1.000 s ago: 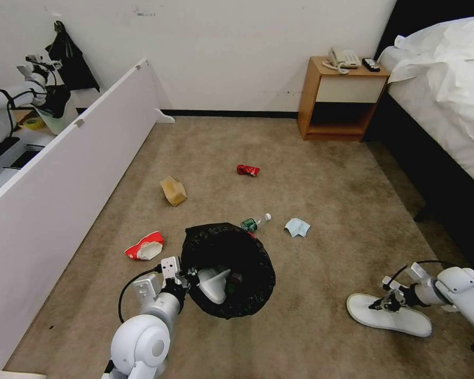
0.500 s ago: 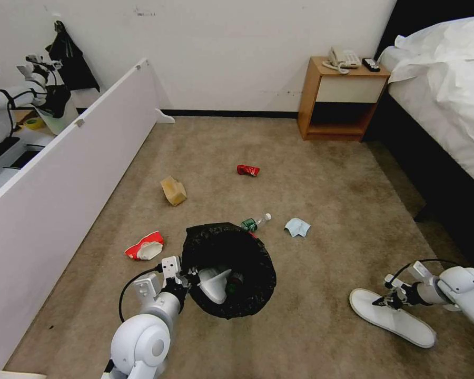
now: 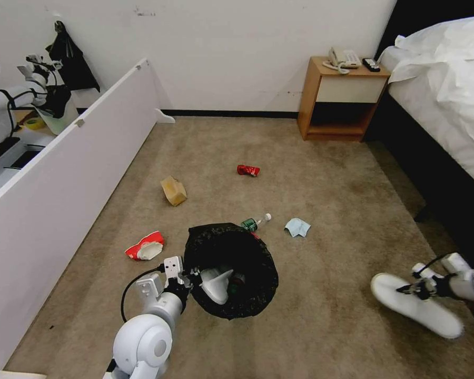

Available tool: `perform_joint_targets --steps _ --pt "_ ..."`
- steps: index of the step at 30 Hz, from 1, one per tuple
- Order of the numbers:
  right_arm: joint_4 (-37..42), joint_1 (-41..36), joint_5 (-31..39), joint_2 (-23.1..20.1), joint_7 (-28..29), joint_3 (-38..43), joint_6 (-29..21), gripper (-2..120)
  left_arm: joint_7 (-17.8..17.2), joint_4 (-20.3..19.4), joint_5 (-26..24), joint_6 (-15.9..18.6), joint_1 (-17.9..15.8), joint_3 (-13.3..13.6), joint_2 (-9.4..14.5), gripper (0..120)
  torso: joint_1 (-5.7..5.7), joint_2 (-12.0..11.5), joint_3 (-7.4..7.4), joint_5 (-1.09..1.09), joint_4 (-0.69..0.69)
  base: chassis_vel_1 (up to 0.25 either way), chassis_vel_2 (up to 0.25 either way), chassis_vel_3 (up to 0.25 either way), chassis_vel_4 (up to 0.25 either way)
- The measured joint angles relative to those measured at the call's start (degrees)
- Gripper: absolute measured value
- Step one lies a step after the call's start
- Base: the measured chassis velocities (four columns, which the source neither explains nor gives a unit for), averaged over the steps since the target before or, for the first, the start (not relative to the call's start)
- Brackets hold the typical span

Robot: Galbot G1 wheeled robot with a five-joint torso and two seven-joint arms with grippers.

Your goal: Pick up the trash bin, then pick up the garbage from the floor and place it into the trash bin.

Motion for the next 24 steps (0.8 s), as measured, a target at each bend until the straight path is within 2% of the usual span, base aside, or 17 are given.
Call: perform_joint_targets --steps 2,5,10,17,24 --pt "4.2 -3.1 0.8 -2.7 1.7 3.9 -0.2 0 0.0 0.0 -0.6 0.1 0.1 0.1 0.8 0 0.00 0.0 0.00 0.00 0.06 0.000 0.000 0.000 0.000" --pt "8.0 -4.4 2.1 -4.6 3.8 6.6 -0.2 0 -0.1 0.0 -1.2 0.1 -0.1 0.2 1.6 0 0.00 0.0 0.00 -0.02 0.06 0.000 0.000 0.000 0.000" --pt "11.2 -3.6 4.1 -5.2 5.9 7.9 -0.2 0 -0.6 -0.2 -2.7 0.4 -0.2 0.1 2.3 0 0.00 0.0 0.01 0.00 0.08 0.000 0.000 0.000 0.000" --pt "21.2 -1.7 13.2 -7.5 10.3 12.6 -1.1 0 -2.7 -0.2 -5.4 2.0 -0.9 0.0 4.8 0 0.00 0.0 0.01 -0.01 0.07 0.000 0.000 0.000 0.000" --pt "27.5 -1.1 19.1 -8.3 13.4 15.9 -0.5 0 -4.8 -0.1 -8.0 3.7 -1.4 0.1 5.8 0 0.00 0.0 0.01 -0.02 0.06 0.000 0.000 0.000 0.000"
